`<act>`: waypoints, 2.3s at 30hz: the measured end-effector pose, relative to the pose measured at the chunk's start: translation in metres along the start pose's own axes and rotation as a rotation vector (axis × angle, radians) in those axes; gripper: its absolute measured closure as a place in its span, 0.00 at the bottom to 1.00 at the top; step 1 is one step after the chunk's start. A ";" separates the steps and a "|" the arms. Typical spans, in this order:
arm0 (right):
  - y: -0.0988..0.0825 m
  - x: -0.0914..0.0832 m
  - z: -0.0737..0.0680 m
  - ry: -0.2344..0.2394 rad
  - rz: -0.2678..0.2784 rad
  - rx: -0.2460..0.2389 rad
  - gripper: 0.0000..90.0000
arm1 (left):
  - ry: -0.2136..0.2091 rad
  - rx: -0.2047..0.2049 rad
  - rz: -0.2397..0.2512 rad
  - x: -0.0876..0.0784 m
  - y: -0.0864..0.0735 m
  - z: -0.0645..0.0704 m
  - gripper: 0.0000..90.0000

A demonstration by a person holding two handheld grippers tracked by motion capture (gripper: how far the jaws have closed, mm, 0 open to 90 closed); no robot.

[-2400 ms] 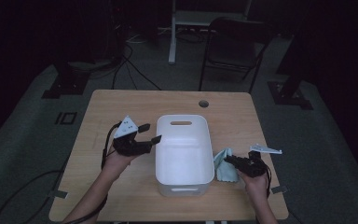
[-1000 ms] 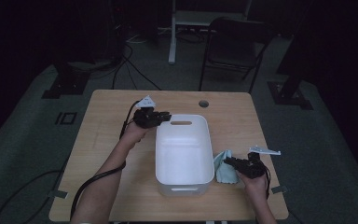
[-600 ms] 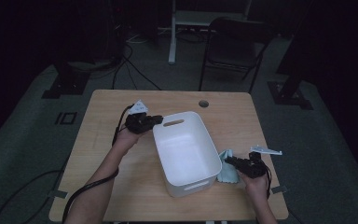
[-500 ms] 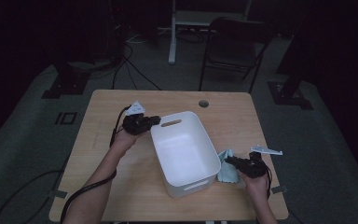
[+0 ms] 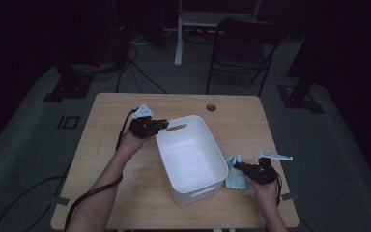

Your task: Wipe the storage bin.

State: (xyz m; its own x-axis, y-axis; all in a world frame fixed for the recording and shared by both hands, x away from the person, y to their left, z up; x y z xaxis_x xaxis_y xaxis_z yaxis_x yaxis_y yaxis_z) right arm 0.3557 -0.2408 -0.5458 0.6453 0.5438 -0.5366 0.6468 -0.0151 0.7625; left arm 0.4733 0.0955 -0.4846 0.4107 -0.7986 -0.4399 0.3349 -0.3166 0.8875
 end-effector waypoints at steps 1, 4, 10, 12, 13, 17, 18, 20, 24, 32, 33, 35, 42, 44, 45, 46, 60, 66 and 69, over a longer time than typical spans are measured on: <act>0.000 0.000 0.000 0.000 0.000 -0.001 0.94 | -0.001 0.002 0.001 -0.001 0.000 0.000 0.91; 0.000 0.000 0.000 -0.001 -0.001 0.001 0.94 | 0.017 0.008 0.003 -0.008 -0.004 0.003 0.93; 0.002 -0.001 0.003 -0.004 0.006 0.005 0.94 | 0.097 -0.011 0.010 -0.031 -0.017 0.005 0.95; 0.002 -0.001 0.002 -0.005 0.005 0.003 0.94 | 0.116 -0.026 0.012 -0.038 -0.020 0.006 0.95; 0.003 -0.001 0.001 -0.003 0.007 0.001 0.94 | 0.135 -0.028 0.011 -0.042 -0.023 0.006 0.95; 0.003 0.000 -0.004 0.003 0.004 -0.010 0.94 | 0.153 -0.061 0.015 -0.053 -0.028 0.008 0.95; 0.003 0.001 -0.004 0.004 0.004 -0.012 0.94 | 0.166 -0.059 0.010 -0.056 -0.030 0.009 0.95; 0.002 0.002 -0.006 0.006 0.001 -0.013 0.94 | 0.175 -0.070 0.012 -0.061 -0.033 0.011 0.95; 0.002 0.002 -0.007 0.008 -0.001 -0.018 0.94 | 0.186 -0.079 0.024 -0.068 -0.038 0.013 0.94; 0.002 0.004 -0.007 0.008 -0.002 -0.017 0.94 | 0.173 -0.085 0.058 -0.066 -0.026 0.006 0.75; 0.002 0.004 -0.007 0.007 -0.003 -0.016 0.94 | 0.169 -0.082 0.052 -0.065 -0.025 0.005 0.75; 0.001 0.004 -0.006 0.005 -0.004 -0.014 0.94 | 0.135 -0.085 0.032 -0.060 -0.024 0.003 0.75; 0.001 0.004 -0.006 0.006 -0.005 -0.013 0.94 | 0.098 -0.112 -0.001 -0.054 -0.027 -0.001 0.81; 0.001 0.004 -0.006 0.006 -0.007 -0.014 0.94 | 0.101 -0.103 0.005 -0.052 -0.027 0.001 0.94; 0.001 0.004 -0.006 0.007 -0.007 -0.014 0.94 | 0.102 -0.103 0.006 -0.052 -0.027 0.002 0.96; 0.001 0.004 -0.006 0.007 -0.007 -0.015 0.94 | 0.111 -0.096 0.004 -0.052 -0.027 0.002 0.97; 0.003 0.002 -0.005 0.007 0.001 -0.011 0.94 | 0.254 -0.162 0.035 -0.076 -0.041 0.011 0.97; 0.003 0.003 -0.009 0.010 -0.002 -0.017 0.94 | 0.224 -0.205 0.061 -0.086 -0.045 0.013 0.91; 0.004 0.002 -0.010 0.013 0.002 -0.020 0.94 | 0.233 -0.204 0.057 -0.091 -0.046 0.018 0.88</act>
State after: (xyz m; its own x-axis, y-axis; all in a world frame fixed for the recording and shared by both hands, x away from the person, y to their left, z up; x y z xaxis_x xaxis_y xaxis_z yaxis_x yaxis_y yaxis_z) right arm 0.3550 -0.2314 -0.5399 0.6413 0.5549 -0.5299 0.6369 0.0001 0.7709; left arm 0.4053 0.1736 -0.4832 0.6088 -0.6659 -0.4312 0.4595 -0.1471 0.8759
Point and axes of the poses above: each handheld gripper's, and its own axes: x roughly forward along the jaws, y roughly out of its top, z roughly to its right, the point moved 7 cm from there along x, roughly forward along the jaws, and after that the axes turned 9 degrees about -y, right-handed, at the moved point
